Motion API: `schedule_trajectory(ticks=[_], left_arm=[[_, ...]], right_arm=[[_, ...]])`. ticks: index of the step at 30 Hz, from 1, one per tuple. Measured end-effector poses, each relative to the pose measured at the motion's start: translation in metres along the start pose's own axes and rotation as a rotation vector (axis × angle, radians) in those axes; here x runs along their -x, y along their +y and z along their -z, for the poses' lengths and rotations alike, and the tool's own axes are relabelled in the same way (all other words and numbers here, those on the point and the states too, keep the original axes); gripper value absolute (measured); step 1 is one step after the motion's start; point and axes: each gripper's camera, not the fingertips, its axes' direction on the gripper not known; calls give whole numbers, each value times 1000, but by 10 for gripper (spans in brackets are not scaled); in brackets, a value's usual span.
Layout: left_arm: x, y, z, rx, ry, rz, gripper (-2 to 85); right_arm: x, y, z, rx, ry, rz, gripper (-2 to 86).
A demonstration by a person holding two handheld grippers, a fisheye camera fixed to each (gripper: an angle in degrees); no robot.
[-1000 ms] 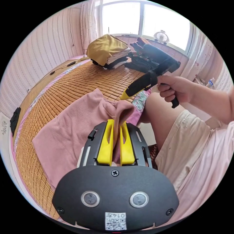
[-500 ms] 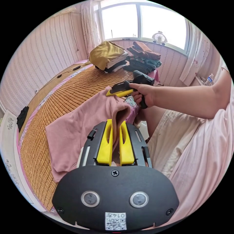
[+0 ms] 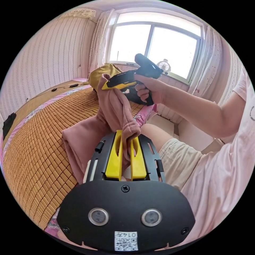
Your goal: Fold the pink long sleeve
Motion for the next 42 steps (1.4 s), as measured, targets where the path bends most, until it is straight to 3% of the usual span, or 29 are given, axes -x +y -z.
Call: schedule_trajectory(ticks=[6, 14, 18, 20, 27, 28, 32, 36, 39, 40, 42], left_arm=[[53, 55, -4, 186, -66, 220, 58], [95, 74, 34, 163, -116, 362, 51], [115, 65, 42, 110, -167, 418, 36], [121, 60, 41, 77, -153, 421, 34], [140, 37, -3, 112, -81, 411, 63], [143, 33, -10, 122, -87, 411, 69], [159, 23, -28, 148, -83, 450, 86], [168, 11, -35, 136, -44, 449, 90], [168, 2, -36, 126, -76, 420, 83], [168, -2, -38, 121, -85, 412, 80], [170, -6, -45, 134, -77, 419, 78]], right_arm=[[54, -63, -173, 303, 153, 121, 87], [95, -82, -161, 282, 43, 231, 104], [118, -101, -160, 219, 72, 308, 23], [122, -115, -179, 226, 116, 320, 9], [104, -150, -349, 574, 198, 301, -5], [104, -153, -355, 543, 184, 307, -6], [102, -162, -333, 469, 43, 274, -5], [134, -166, -242, 230, -135, 336, -4], [148, -160, -195, 202, 89, 331, -4], [149, -159, -193, 249, 230, 323, -4], [145, -159, -207, 326, 321, 332, -4]])
